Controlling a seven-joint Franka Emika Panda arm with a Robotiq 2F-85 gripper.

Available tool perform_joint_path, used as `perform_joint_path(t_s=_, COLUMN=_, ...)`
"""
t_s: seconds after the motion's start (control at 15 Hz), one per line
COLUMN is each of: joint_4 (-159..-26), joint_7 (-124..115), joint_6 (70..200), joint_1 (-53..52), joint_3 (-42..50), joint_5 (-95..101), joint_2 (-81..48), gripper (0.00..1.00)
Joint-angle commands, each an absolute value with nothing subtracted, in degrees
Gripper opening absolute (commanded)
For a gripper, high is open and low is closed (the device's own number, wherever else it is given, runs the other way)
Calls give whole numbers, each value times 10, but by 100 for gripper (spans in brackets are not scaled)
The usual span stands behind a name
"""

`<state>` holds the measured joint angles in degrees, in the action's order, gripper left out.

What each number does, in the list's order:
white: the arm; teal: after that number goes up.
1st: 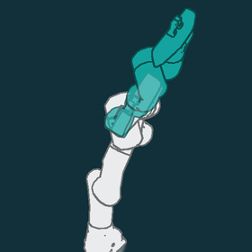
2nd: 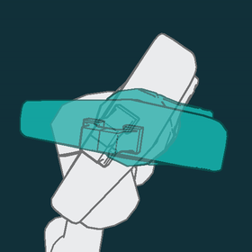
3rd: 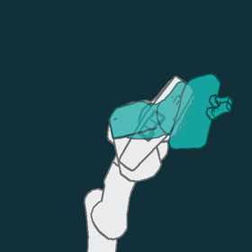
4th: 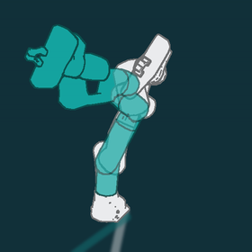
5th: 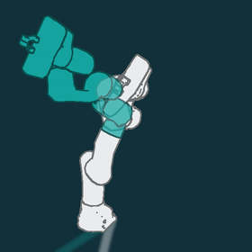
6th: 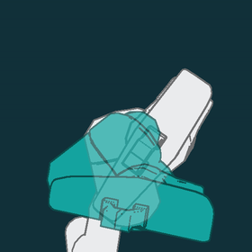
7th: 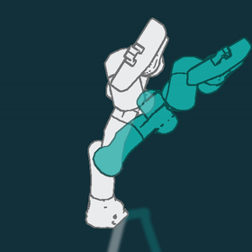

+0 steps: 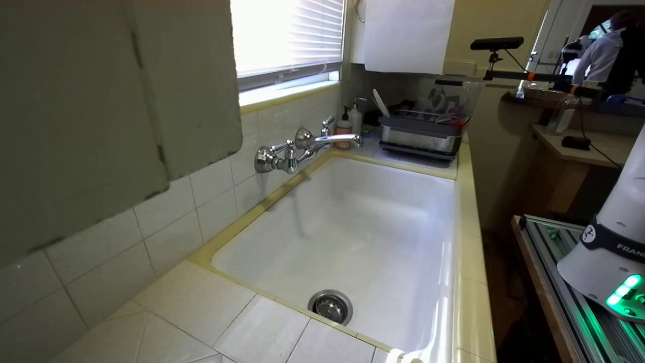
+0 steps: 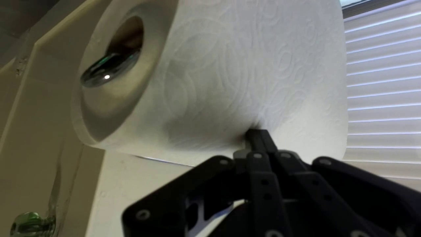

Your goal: Pull up the paper

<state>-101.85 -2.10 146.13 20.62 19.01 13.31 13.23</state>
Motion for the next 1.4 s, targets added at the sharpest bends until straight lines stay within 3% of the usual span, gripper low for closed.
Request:
perform_joint_path(t_s=0.0, joint_4=-1016, joint_7=-1, joint_6=1466, joint_1=208, joint_3=202, joint_5=114, joint_2=136, gripper=0)
perform_joint_path(t_s=0.6, joint_4=-1035, joint_7=34, joint_6=1476, joint_1=177, joint_3=168, joint_5=121, joint_2=157, gripper=0)
perform_joint_path(t_s=1.33, joint_4=-1030, joint_7=34, joint_6=1461, joint_1=183, joint_3=191, joint_5=111, joint_2=108, gripper=0)
